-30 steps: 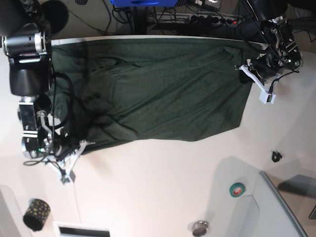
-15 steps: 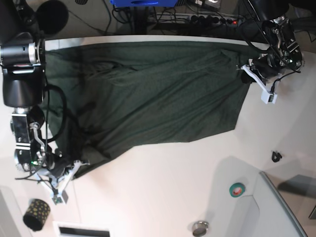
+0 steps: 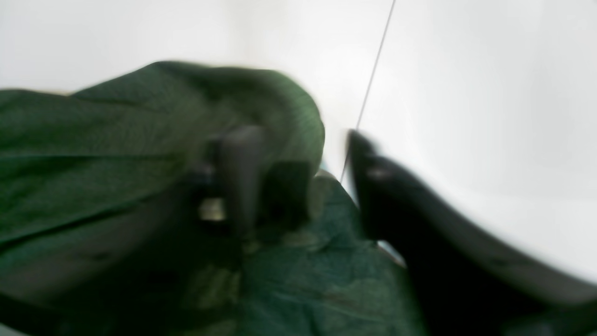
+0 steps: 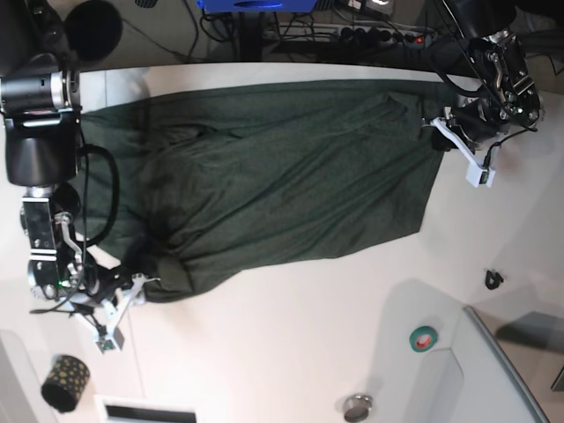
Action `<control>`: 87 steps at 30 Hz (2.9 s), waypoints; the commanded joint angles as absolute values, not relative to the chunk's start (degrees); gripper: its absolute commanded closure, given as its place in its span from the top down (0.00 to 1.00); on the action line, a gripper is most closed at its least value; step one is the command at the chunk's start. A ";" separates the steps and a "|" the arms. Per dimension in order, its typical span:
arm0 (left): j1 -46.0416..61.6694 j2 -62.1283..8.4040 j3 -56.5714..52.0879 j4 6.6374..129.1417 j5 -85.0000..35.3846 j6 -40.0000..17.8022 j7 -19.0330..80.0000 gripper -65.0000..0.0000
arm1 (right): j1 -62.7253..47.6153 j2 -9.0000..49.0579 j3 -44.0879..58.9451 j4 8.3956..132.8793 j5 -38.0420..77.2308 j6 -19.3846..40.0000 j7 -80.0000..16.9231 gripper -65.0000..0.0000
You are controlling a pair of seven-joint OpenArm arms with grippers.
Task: Layout the t-shirt on the table in an organized manner, then fold the t-shirt properly
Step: 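Pull the held shirt corner away from the left gripper with the right gripper, then lift the shirt corner with the right gripper and regrasp the edge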
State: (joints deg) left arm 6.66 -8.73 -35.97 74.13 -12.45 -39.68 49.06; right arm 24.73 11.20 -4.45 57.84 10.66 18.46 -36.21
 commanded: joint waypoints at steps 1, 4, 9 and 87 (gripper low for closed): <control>6.11 -9.45 -36.18 75.21 -13.41 -40.00 48.66 0.00 | 26.59 12.62 -5.14 58.77 11.03 18.42 -35.21 0.66; 5.67 -9.45 -36.18 76.88 -13.41 -40.00 48.66 0.00 | 26.59 14.46 -3.65 59.12 11.12 18.15 -34.86 0.82; 5.49 -9.10 -38.02 82.15 -13.58 -40.00 49.01 0.00 | 21.85 14.55 14.55 63.25 11.12 18.15 -35.38 0.60; 16.48 -5.41 -36.70 84.44 -12.97 -40.00 47.34 0.00 | -9.63 16.40 -0.04 93.32 10.95 21.41 -36.88 0.55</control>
State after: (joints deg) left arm 16.38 -4.19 -36.36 83.40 -12.84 -39.92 48.05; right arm -10.00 15.59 -0.56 92.51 10.72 21.58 -37.54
